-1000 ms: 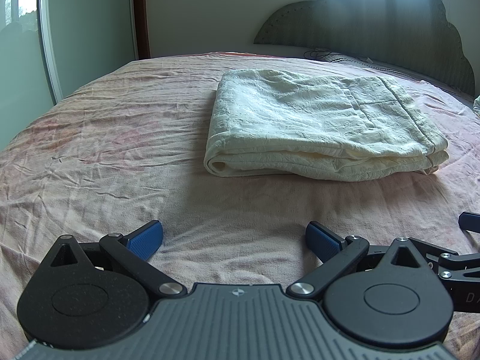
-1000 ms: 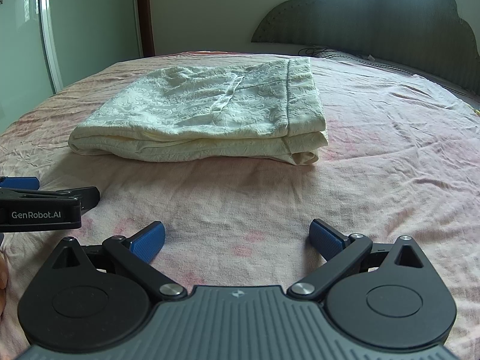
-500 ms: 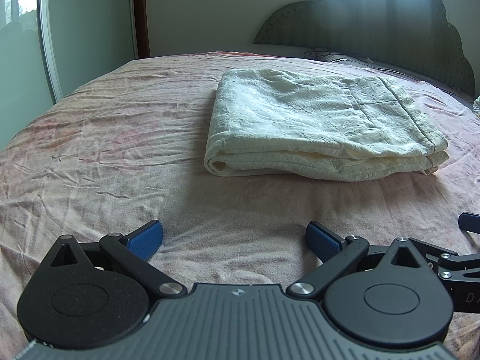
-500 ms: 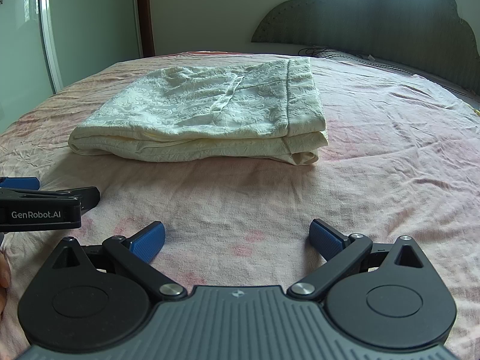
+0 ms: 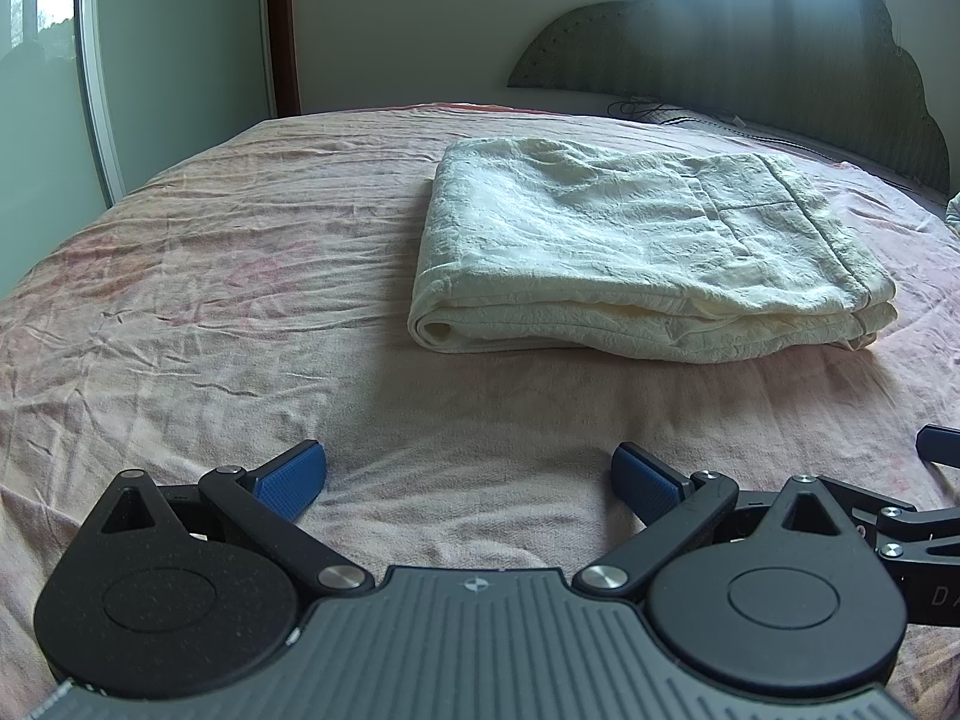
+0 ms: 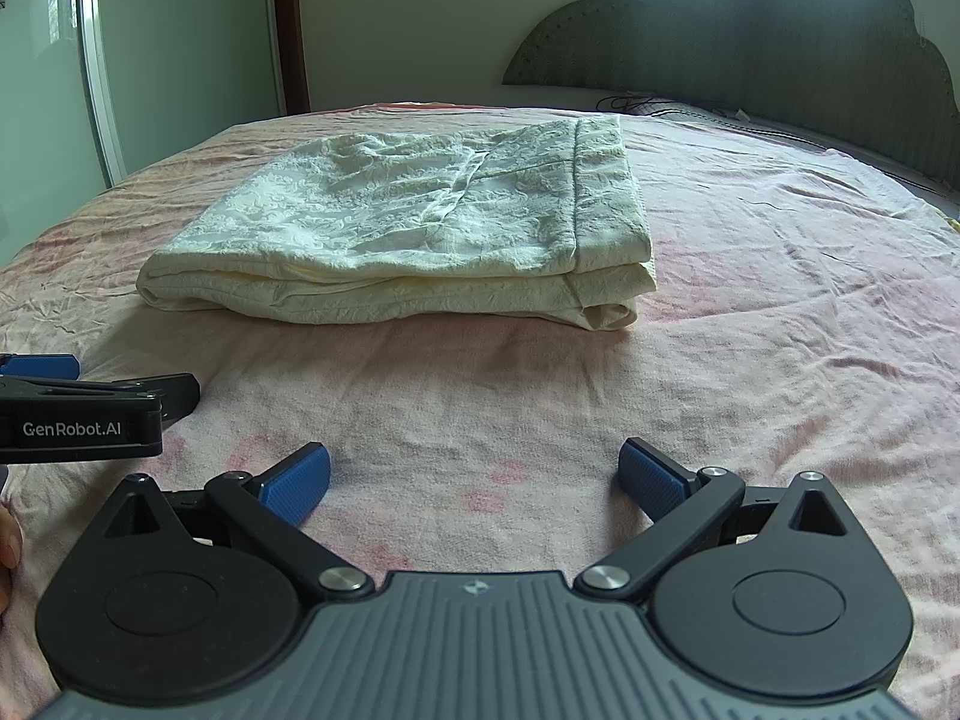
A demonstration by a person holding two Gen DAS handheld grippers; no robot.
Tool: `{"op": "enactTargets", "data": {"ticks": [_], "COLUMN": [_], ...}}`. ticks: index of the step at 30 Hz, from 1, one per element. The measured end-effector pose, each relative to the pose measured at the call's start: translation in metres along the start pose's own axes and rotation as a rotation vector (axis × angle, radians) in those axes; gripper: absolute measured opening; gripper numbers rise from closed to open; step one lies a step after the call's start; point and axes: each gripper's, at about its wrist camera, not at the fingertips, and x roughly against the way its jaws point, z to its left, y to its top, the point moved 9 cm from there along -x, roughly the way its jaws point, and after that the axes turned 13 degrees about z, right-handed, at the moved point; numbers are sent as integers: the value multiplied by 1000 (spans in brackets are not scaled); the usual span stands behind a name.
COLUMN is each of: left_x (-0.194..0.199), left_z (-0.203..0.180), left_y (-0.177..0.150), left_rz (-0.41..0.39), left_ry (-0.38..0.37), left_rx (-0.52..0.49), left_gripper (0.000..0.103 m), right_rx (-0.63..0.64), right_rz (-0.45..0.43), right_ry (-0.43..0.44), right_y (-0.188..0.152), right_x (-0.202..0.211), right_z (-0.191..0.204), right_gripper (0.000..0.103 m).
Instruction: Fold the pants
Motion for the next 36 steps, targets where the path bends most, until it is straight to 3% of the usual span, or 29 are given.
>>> {"op": "enactTargets", "data": {"ticks": [36], "left_x": [0], "left_z": [0], "left_y": [0], "left_rz": [0], "left_ry": [-1], "left_rx": [1], "left_gripper": [103], "right_rx": [-8], "right_rz": [-5], "right_ry": [9], "right_y": [0], "right_x": [0], "right_z": [-1], "right_gripper": [103]}}
